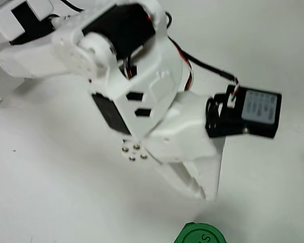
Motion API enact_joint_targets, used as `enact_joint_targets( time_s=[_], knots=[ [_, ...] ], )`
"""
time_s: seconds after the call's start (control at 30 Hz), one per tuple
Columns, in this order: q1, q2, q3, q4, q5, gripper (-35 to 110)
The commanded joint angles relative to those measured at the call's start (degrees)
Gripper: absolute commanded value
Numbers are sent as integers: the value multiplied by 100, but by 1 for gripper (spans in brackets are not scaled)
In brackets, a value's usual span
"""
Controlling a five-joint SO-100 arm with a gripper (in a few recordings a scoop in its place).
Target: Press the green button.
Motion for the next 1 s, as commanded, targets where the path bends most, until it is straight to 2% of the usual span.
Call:
enact_joint_targets(
  time_s=[0.0, 0.47, 0.7, 0.97],
  knots=[
    [0, 1723, 615, 114, 62, 0],
    [9, 5520, 4764, 44, 431, 0],
    [9, 8429, 8411, -1406, 686, 0],
    [-9, 11083, 11347, -2646, 879, 0]
  ],
)
